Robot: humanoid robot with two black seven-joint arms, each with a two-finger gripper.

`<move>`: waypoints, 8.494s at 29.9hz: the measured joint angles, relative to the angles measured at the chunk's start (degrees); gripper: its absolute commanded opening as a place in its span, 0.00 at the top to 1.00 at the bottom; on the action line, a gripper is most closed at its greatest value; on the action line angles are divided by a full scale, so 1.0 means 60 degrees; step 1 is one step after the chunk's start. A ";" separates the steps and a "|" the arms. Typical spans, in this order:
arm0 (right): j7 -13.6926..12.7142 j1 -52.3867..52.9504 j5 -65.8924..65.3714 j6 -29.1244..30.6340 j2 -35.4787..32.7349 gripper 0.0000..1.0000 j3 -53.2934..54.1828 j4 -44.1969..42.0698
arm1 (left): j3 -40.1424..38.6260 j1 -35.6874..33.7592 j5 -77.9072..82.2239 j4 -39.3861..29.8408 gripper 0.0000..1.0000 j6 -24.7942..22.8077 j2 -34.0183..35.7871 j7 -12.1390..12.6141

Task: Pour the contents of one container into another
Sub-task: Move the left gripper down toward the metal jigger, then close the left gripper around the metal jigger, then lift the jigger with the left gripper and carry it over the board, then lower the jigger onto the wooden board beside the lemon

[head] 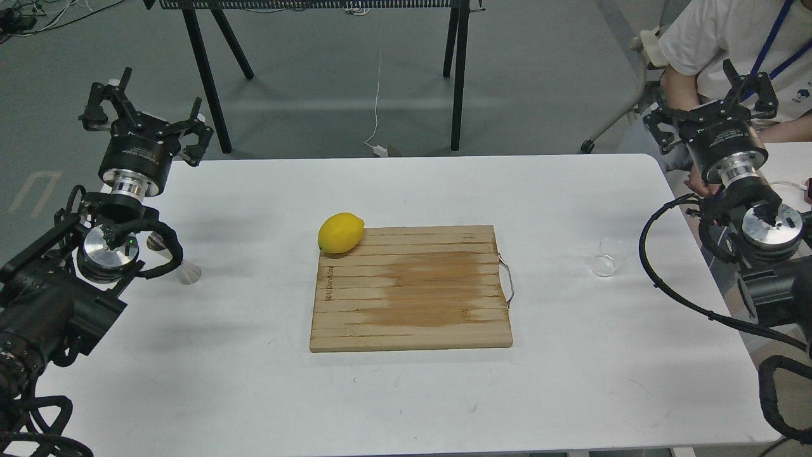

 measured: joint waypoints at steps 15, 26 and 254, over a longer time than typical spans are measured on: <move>0.0004 -0.0115 0.0015 0.0000 -0.0038 0.00 0.0142 0.0039 | -0.0234 0.0378 0.0021 -0.1768 0.00 0.0000 0.1148 -0.0005; 0.0031 -0.0185 -0.0001 0.0000 -0.0097 0.00 0.0197 0.0022 | -0.0304 0.3104 0.0106 -0.5060 0.00 0.0000 0.4078 -0.0091; 0.0104 -0.1167 0.0205 0.0000 -0.2168 0.00 0.0329 0.0266 | 0.7146 -0.1042 2.3521 -0.0954 0.79 0.7152 -0.2907 0.1155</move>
